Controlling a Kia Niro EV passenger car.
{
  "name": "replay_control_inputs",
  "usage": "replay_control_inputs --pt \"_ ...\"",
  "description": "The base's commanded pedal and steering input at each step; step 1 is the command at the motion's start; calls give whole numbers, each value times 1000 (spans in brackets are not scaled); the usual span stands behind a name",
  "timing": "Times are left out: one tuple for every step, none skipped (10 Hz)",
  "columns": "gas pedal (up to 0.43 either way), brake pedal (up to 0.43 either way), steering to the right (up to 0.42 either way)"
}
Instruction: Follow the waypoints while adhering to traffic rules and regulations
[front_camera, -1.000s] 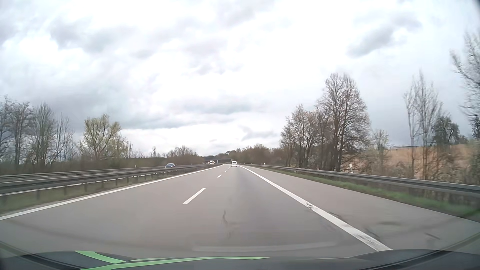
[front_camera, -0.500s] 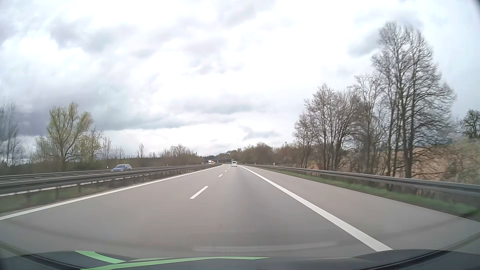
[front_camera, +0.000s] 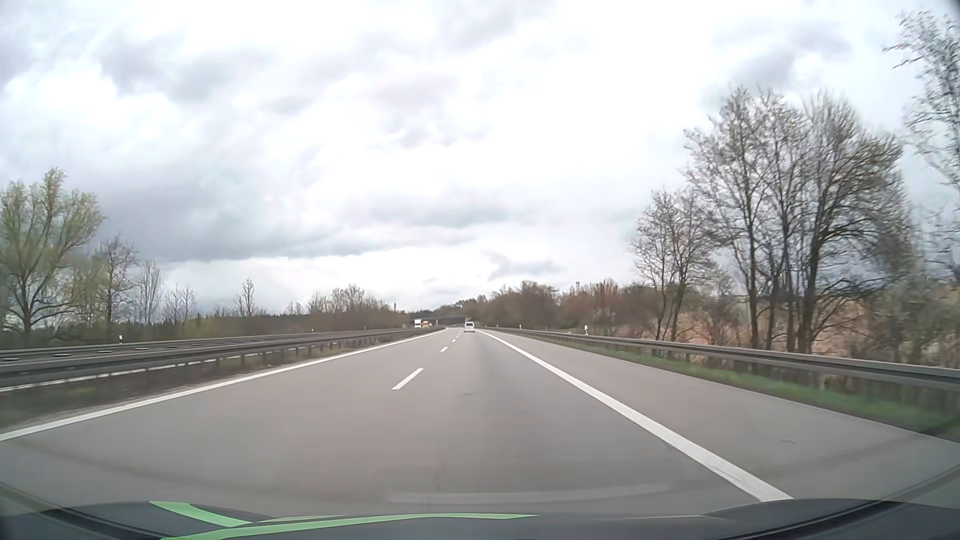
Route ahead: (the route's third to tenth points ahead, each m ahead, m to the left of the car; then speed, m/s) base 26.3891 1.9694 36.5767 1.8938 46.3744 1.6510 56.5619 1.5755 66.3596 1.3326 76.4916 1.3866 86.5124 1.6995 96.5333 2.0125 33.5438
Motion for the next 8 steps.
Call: replay_control_inputs --pt "441 0 -2" --pt "441 0 -2" --pt "441 0 -2" --pt "441 0 -2" --pt "441 0 -3" --pt "441 0 -3" --pt "441 0 -3" --pt "441 0 -3"
